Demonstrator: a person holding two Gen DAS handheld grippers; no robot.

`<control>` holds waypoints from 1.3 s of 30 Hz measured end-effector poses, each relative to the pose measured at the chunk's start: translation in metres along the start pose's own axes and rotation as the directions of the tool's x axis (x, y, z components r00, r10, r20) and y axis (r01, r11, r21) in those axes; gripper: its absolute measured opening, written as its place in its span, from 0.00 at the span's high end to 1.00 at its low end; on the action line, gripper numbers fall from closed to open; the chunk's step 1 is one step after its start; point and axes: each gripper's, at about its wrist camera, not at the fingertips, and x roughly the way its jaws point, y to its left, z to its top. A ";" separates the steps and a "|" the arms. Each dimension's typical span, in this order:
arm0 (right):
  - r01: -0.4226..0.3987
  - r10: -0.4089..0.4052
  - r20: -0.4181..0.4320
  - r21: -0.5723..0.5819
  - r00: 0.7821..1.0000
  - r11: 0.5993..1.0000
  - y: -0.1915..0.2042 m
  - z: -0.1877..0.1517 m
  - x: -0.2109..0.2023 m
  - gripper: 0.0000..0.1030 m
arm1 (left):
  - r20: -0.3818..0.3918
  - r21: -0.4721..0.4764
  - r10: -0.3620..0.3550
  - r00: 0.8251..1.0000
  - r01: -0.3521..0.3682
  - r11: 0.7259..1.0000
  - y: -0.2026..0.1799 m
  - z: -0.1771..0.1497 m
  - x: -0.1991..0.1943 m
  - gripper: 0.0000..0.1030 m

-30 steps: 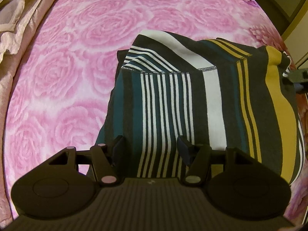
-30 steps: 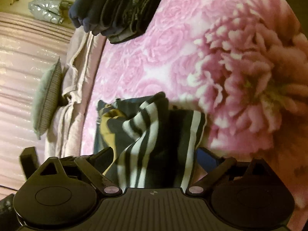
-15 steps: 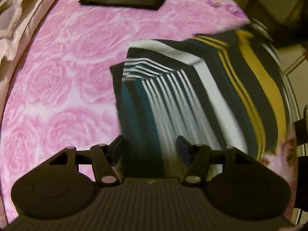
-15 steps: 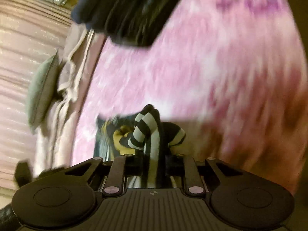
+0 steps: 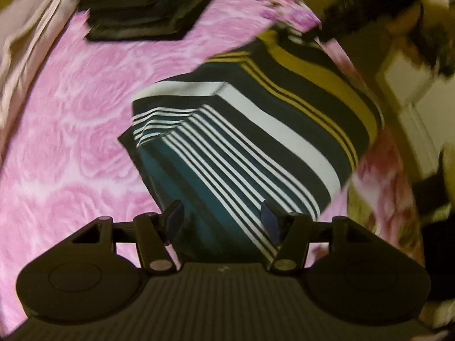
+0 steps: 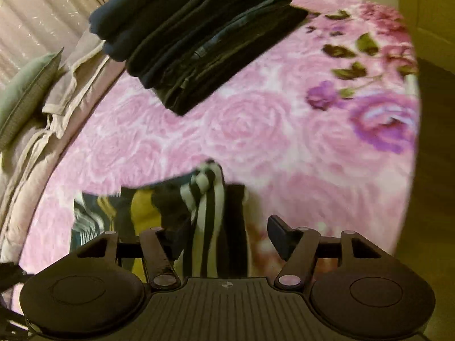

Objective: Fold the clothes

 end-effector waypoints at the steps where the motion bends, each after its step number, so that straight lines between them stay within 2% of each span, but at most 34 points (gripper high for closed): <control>1: 0.001 -0.001 0.002 -0.046 1.000 0.999 0.005 -0.007 -0.009 0.39 | 0.000 0.025 0.008 1.000 -0.008 1.000 -0.007 0.000 -0.001 0.47; 3: -0.025 0.023 -0.020 -0.147 1.000 0.989 0.020 -0.023 -0.023 0.39 | -0.001 0.112 0.041 0.999 -0.040 0.993 -0.021 -0.002 -0.003 0.47; 5: -0.063 0.052 -0.053 -0.245 0.997 0.967 0.035 -0.039 -0.035 0.39 | 0.003 0.210 0.074 0.997 -0.073 0.975 -0.035 -0.007 -0.002 0.46; 7: -0.107 0.081 -0.086 -0.368 0.993 0.923 0.053 -0.057 -0.041 0.39 | 0.025 0.296 0.093 0.995 -0.096 0.950 -0.049 -0.011 0.001 0.46; 11: -0.155 0.087 -0.145 -0.575 0.986 0.804 0.081 -0.092 -0.033 0.39 | 0.038 0.427 0.108 0.993 -0.114 0.897 -0.075 -0.018 0.011 0.43; 12: -0.158 0.079 -0.158 -0.582 0.984 0.798 0.083 -0.097 -0.030 0.39 | 0.037 0.433 0.110 0.993 -0.115 0.894 -0.079 -0.020 0.013 0.43; 14: -0.160 0.064 -0.183 -0.577 0.981 0.801 0.086 -0.105 -0.026 0.39 | 0.035 0.418 0.112 0.993 -0.116 0.901 -0.086 -0.023 0.015 0.43; 19: -0.106 0.031 -0.149 -0.532 0.988 0.840 0.084 -0.110 -0.044 0.38 | 0.029 0.358 0.143 0.989 -0.144 0.922 -0.096 -0.027 0.007 0.43; 24: -0.057 -0.003 -0.108 -0.549 0.994 0.834 0.091 -0.120 -0.070 0.37 | 0.056 0.236 0.190 0.980 -0.197 0.951 -0.103 -0.028 -0.022 0.41; 26: -0.046 -0.005 -0.091 -0.547 0.996 0.836 0.093 -0.125 -0.082 0.25 | 0.064 0.191 0.201 0.977 -0.210 0.959 -0.106 -0.030 -0.031 0.41; 27: -0.041 -0.005 -0.082 -0.548 0.997 0.835 0.094 -0.128 -0.089 0.23 | 0.069 0.163 0.203 0.977 -0.211 0.964 -0.109 -0.031 -0.035 0.40; 32: -0.038 -0.007 -0.082 -0.528 0.997 0.848 0.090 -0.129 -0.109 0.22 | 0.088 0.056 0.209 0.974 -0.215 0.975 -0.125 -0.033 -0.049 0.39; 36: -0.058 0.007 -0.121 -0.429 0.993 0.902 0.071 -0.114 -0.099 0.22 | 0.103 0.028 0.224 0.969 -0.228 0.973 -0.139 -0.031 -0.050 0.38; 39: -0.087 0.035 -0.161 -0.331 0.986 0.939 0.050 -0.096 -0.081 0.22 | 0.099 0.042 0.248 0.964 -0.253 0.967 -0.146 -0.026 -0.042 0.38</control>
